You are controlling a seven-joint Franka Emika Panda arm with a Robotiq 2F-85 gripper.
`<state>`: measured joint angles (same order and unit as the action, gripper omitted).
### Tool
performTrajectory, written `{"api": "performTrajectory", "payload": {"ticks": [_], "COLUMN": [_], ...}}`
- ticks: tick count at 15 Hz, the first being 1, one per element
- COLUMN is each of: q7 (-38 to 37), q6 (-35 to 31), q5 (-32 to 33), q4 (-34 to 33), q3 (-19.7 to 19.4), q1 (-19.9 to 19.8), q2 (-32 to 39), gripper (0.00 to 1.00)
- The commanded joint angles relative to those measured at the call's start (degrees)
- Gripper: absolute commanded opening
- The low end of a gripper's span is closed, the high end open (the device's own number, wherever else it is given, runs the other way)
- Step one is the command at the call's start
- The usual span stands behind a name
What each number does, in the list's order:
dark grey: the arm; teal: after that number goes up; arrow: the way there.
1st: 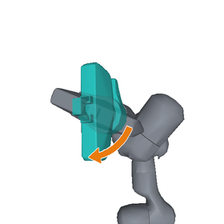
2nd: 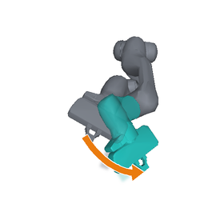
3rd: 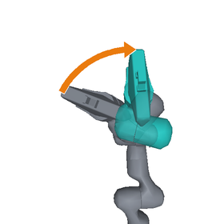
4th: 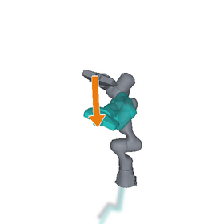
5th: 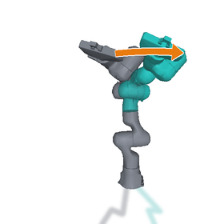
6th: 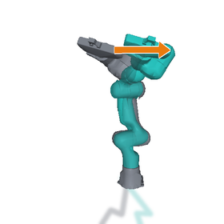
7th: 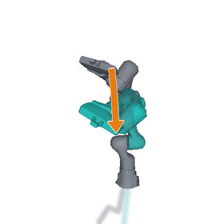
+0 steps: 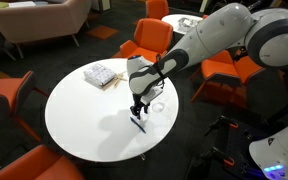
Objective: Remove the pen from the cup and put it on the table
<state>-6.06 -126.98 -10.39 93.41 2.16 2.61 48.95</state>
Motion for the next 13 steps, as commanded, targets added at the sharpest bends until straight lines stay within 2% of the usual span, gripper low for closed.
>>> {"api": "performTrajectory", "payload": {"ticks": [1,2,6,8,13], "q7": [-0.1,-0.5,0.2,-0.2,-2.2], "q6": [-6.3,-8.4,-17.7,-19.6,-19.4], "q5": [0.6,0.8,0.7,0.6,3.5], "q4": [7.9,10.1,21.4,26.0,33.5], "q3": [-0.4,-0.7,-0.7,-0.9,-2.6], "q1": [0.5,0.8,0.3,0.1,0.6], "q2": [-7.0,-9.1,-19.0,-23.3,-30.4], "gripper": [0.94,1.00,1.00,1.00,1.00]}}
